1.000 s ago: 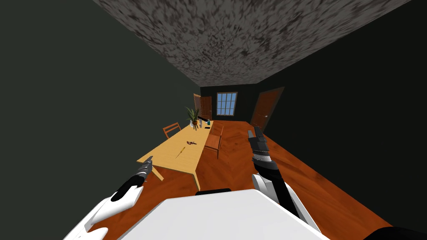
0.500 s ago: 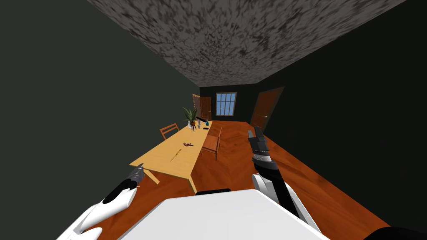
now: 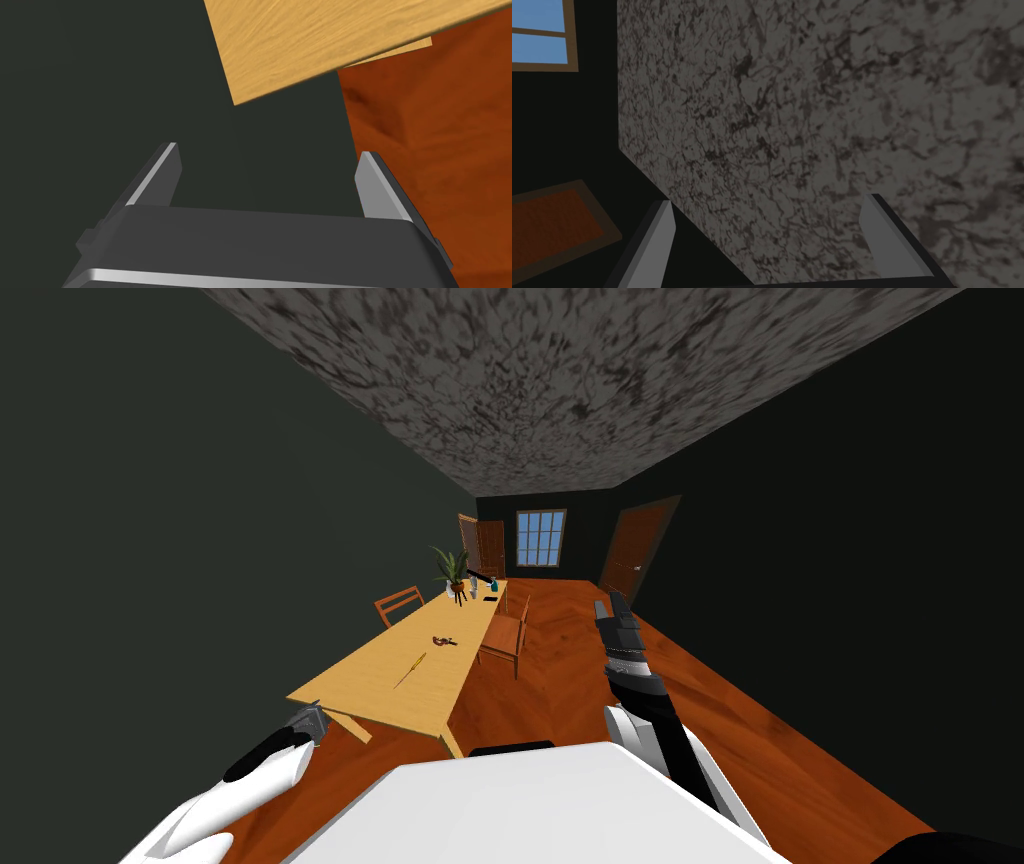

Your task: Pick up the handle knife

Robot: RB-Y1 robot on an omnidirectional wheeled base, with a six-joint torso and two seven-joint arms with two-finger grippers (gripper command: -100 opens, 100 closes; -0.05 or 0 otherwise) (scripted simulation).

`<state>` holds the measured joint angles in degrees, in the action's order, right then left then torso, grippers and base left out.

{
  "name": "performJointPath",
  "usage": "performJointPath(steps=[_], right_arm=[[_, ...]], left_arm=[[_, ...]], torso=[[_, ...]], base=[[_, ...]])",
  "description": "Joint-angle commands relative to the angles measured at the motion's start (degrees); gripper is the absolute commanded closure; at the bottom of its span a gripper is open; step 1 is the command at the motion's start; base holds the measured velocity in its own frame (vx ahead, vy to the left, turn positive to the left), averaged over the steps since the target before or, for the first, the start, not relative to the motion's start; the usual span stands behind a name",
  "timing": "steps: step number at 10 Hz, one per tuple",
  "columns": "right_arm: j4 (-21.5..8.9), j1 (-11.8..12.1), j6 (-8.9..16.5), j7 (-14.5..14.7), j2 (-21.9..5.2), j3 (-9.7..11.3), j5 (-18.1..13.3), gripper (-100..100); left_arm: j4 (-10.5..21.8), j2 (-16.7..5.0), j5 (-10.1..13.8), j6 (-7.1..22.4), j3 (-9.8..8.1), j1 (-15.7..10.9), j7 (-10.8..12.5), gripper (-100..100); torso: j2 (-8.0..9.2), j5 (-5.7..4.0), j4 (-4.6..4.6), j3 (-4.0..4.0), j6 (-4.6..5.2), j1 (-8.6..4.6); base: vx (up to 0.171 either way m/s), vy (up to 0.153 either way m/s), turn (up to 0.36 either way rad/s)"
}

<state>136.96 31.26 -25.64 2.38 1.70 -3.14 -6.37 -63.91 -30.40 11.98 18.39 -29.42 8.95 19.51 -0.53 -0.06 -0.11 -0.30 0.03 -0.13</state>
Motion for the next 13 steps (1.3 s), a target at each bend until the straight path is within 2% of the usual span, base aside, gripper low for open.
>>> performJointPath(steps=[1, 2, 3, 4, 5, 6, 7, 8, 9, 10, 12, 13], right_arm=[[0.0, 0.0, 0.0, 0.0, 0.0, 0.0, 0.0, 0], [0.0, 0.0, 0.0, 0.0, 0.0, 0.0, 0.0, 0], [0.0, 0.0, 0.0, 0.0, 0.0, 0.0, 0.0, 0], [0.0, 0.0, 0.0, 0.0, 0.0, 0.0, 0.0, 0], [0.0, 0.0, 0.0, 0.0, 0.0, 0.0, 0.0, 0], [0.0, 0.0, 0.0, 0.0, 0.0, 0.0, 0.0, 0], [0.0, 0.0, 0.0, 0.0, 0.0, 0.0, 0.0, 0], [0.0, 0.0, 0.0, 0.0, 0.0, 0.0, 0.0, 0], [0.0, 0.0, 0.0, 0.0, 0.0, 0.0, 0.0, 0], [0.0, 0.0, 0.0, 0.0, 0.0, 0.0, 0.0, 0], [0.0, 0.0, 0.0, 0.0, 0.0, 0.0, 0.0, 0], [0.0, 0.0, 0.0, 0.0, 0.0, 0.0, 0.0, 0]], left_arm=[[2.0, -0.6, 1.2, 1.1, -0.58, -0.4, 0.6, -100], [3.7, -1.1, 2.9, 3.2, -2.06, -1.5, 1.7, -100], [4.9, -1.1, 2.9, 3.2, -2.06, -1.5, 1.7, -100], [7.2, -1.4, 4.5, 5.3, -3.49, -2.6, 2.8, -100], [8.0, -1.4, 4.5, 5.3, -3.49, -2.6, 2.8, -100], [10.8, -1.7, 6.1, 7.3, -4.86, -3.7, 3.8, -100], [12.2, -2.0, 7.7, 8.6, -6.16, -4.8, 4.9, -100], [13.6, -2.0, 7.7, 9.2, -6.16, -4.8, 4.9, -100], [15.0, -2.1, 9.3, 11.1, -7.4, -5.8, 5.9, -100], [16.1, -2.1, 9.3, 11.1, -7.4, -5.8, 5.9, -100], [20.2, -2.4, 12.4, 14.5, -9.64, -7.7, 7.8, -100], [20.8, -2.4, 12.4, 14.5, -9.64, -7.7, 7.8, -100]], torso=[[0.0, 0.0, 0.0, 0.0, 0.0, 0.0], [0.03, -0.01, 0.0, 0.01, -0.01, 0.01], [-0.06, -0.01, -0.01, -0.03, 0.0, 0.03], [-0.02, 0.01, -0.01, -0.02, -0.01, 0.1], [-0.03, 0.02, -0.01, -0.02, 0.0, 0.09], [0.03, 0.02, 0.0, 0.01, -0.02, 0.13], [-0.04, 0.04, -0.01, -0.03, -0.01, 0.19], [-0.28, 0.03, -0.06, -0.16, 0.03, 0.15], [-0.23, 0.02, -0.06, -0.15, -0.01, 0.14], [-0.2, 0.02, -0.05, -0.12, 0.02, 0.1], [-0.02, 0.03, -0.01, -0.02, 0.0, 0.11], [-0.21, 0.01, -0.05, -0.12, 0.02, 0.1]], base=[[0.102, -0.053, -0.007], [0.131, -0.047, -0.026], [0.114, -0.026, -0.014], [0.116, -0.033, -0.032], [0.099, -0.018, -0.022], [0.131, -0.001, -0.04], [0.206, -0.018, -0.076], [0.17, -0.02, -0.032], [0.153, -0.03, -0.046], [0.1, -0.024, -0.028], [0.151, -0.023, -0.078], [0.138, -0.013, -0.026]])
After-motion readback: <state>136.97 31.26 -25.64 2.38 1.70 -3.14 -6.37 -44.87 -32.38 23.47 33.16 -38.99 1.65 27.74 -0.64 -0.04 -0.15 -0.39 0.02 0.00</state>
